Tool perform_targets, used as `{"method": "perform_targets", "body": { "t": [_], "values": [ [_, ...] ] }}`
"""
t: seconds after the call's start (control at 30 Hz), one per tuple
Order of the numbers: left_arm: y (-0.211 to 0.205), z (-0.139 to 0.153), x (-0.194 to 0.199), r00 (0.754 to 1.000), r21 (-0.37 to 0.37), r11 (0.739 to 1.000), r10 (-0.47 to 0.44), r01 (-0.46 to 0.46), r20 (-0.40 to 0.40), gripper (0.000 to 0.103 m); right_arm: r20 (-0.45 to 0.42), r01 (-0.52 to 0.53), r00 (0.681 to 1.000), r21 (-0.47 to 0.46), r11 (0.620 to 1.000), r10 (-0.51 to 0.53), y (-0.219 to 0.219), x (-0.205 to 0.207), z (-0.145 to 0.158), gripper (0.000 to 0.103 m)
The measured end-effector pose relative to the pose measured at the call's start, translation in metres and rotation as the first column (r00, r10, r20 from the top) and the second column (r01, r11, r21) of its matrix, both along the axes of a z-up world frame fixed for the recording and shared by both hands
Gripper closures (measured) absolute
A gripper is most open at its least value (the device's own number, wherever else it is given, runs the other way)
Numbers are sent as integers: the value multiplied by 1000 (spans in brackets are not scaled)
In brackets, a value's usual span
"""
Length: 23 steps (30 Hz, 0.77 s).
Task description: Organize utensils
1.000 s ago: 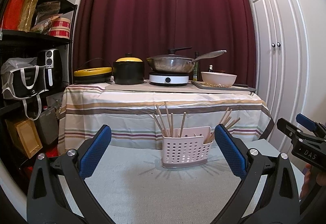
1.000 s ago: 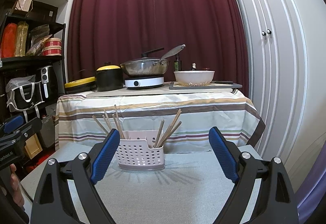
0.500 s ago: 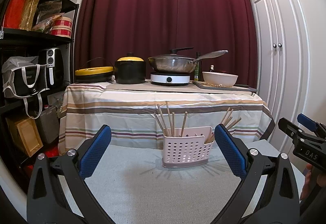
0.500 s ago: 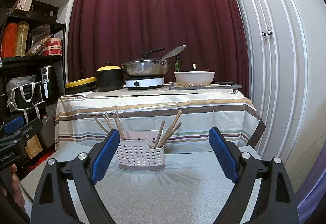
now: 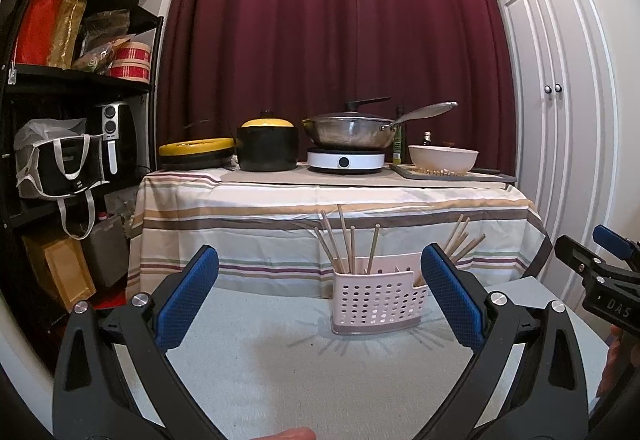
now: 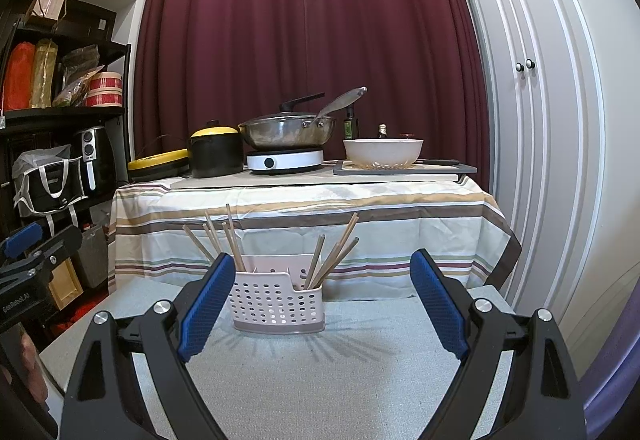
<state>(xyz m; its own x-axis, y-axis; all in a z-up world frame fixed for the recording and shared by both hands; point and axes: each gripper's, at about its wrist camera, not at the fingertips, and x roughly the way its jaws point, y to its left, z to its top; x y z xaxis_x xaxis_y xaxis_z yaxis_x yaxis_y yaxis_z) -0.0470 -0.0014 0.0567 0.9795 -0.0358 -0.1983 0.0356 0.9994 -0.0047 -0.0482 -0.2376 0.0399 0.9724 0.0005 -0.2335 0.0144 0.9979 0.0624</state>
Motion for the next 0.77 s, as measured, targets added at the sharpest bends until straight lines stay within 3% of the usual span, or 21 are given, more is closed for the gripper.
{"method": "perform_targets", "body": {
  "t": [0.4,0.57,0.77],
  "values": [
    [1,0,8,999,-38,998,-47,46,-15,4,-8,-2,1000,0,1000,2,-1,2,-5,17],
    [3,4,12,999,-41,999,-33,33,9,4,-13,-2,1000,0,1000,2,-3,5,-7,17],
    [9,-12,35,999,-32,999,-13,12,-31,4,-33,6,999,-1,1000,-6,-7,16,-15,17]
  ]
}}
